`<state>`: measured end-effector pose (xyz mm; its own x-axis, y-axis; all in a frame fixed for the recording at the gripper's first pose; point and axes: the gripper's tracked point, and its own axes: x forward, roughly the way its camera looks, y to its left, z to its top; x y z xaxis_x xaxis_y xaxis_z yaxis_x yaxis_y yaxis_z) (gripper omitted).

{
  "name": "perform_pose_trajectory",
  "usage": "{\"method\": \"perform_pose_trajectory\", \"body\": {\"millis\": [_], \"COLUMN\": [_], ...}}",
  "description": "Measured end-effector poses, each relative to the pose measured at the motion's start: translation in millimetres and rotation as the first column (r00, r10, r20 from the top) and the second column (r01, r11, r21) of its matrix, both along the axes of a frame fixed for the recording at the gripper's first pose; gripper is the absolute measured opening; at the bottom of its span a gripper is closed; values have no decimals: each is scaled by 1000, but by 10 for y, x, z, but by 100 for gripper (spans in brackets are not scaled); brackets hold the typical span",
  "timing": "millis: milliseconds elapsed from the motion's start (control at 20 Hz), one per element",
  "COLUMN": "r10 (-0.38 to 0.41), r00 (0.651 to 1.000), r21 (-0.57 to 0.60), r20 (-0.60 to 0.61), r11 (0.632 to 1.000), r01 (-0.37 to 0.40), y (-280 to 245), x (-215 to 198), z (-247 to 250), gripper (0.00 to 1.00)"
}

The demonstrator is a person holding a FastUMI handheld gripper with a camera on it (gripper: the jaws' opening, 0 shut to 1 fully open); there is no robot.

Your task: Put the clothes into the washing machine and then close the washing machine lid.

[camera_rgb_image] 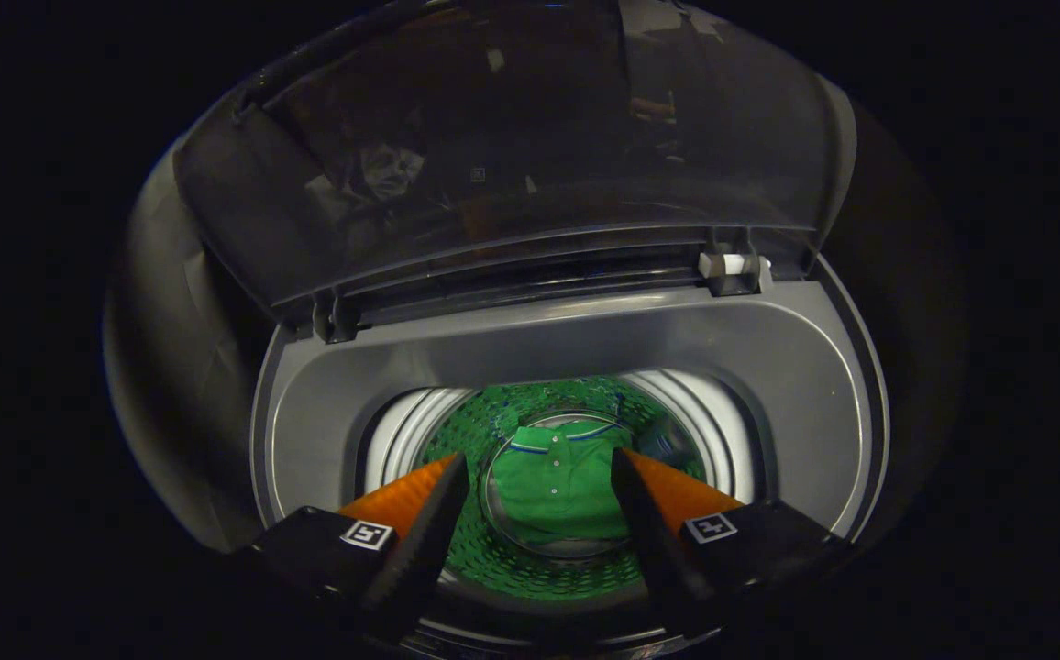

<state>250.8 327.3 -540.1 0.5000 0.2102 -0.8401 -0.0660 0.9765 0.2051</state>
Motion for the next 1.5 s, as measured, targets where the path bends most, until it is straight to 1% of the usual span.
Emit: {"method": "perform_pose_trajectory", "body": {"millis": [100,300,450,650,850,1000,1150,1300,1500], "r10": [2,15,20,15,17,-8,-28,-36,-16], "r00": [1000,999,995,984,956,935,906,878,852], "r21": [-9,-17,-27,-3,-5,20,36,42,25], "r20": [22,46,95,180,293,354,423,478,524], "r11": [1000,1000,999,1000,1000,1000,999,999,1000], "r01": [-2,-15,-17,-15,-16,1,15,19,4], "y": [-31,-79,-144,-179,-281,-300,-357,-366,-325], "x": [-4,-67,-61,-45,40,121,344,540,810], "z": [77,275,507,983,1628,2002,2490,2758,3004], "gripper": [98,99,99,99,99,99,99,99,99]}}
